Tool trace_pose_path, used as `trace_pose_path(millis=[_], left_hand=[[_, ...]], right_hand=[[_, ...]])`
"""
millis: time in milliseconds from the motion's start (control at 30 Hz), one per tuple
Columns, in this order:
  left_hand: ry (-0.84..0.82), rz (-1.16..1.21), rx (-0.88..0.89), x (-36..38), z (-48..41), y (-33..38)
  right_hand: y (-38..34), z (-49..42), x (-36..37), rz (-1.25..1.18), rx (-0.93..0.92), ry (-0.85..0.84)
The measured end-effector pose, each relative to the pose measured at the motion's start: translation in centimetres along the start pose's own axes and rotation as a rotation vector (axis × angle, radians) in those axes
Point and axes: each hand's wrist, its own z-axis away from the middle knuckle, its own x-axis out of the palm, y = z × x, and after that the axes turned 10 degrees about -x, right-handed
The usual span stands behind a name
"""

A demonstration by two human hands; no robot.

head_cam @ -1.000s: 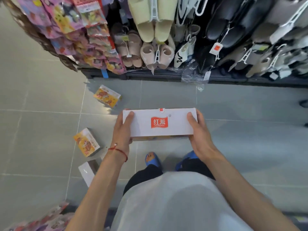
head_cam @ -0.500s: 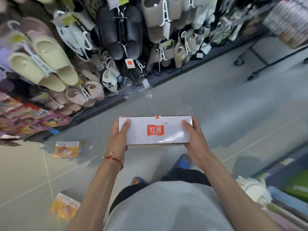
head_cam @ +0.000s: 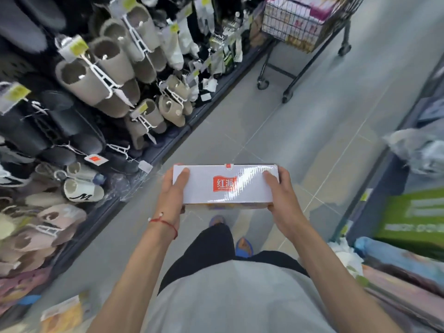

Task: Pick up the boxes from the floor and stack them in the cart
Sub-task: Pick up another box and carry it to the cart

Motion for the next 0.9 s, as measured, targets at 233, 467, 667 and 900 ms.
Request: trace_pose_path(millis=[233,467,667,900], left_hand=[[-0.102,-0.088,0.009,9.9,-7.1,7.9],[-0.215,-0.180,0.029,19.4,-15.3,18.2],[-0.272,-0.203,0.071,27.1,-20.3,27.3],[-0.302,-0.238,0.090,36.6,-25.4,35.3]], right_hand=[[-4.0,-9.6,-4.2,-0.015,-0.005,0.118],[-9.4,-20.7,-7.1,-0.071,0.011,0.257],[-14.9,-30.4,-9.4,-0.112,0.004,0.343],[-19.9,-41.3,-14.6,-0.143,-0.013,0.308]])
